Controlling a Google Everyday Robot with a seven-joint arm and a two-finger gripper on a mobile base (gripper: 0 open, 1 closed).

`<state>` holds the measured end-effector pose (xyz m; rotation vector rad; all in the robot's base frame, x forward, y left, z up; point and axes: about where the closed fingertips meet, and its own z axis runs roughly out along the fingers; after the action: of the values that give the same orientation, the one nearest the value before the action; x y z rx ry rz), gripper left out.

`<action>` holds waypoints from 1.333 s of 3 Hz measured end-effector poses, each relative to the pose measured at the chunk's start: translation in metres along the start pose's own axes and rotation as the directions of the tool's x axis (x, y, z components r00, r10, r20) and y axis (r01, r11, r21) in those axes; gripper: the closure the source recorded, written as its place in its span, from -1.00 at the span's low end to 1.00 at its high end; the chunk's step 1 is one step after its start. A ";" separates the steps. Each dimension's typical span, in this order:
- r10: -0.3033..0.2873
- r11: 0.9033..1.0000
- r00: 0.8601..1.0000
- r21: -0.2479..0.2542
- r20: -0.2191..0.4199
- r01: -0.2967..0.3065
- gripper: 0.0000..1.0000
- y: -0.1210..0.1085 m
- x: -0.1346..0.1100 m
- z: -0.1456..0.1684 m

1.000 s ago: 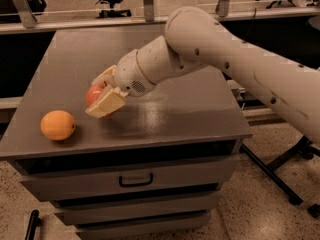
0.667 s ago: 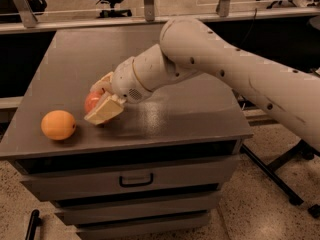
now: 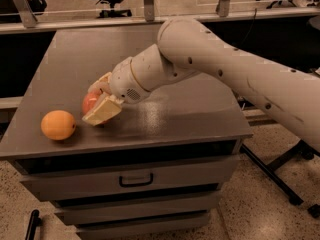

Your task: Move apple near orange

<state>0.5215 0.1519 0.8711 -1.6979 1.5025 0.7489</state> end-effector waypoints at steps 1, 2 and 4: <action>-0.003 1.000 1.000 -0.004 0.000 0.003 -0.88 0.002 -0.001 0.002; -0.004 1.000 1.000 -0.006 0.000 0.004 -1.00 0.002 -0.002 0.003; 0.029 1.000 1.000 0.009 -0.003 -0.029 -1.00 0.006 0.025 -0.027</action>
Offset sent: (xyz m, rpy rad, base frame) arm -0.0010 0.0015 -0.0001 -0.0006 0.0000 0.0033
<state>0.5180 0.1153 0.8651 -1.6749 1.5336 0.7535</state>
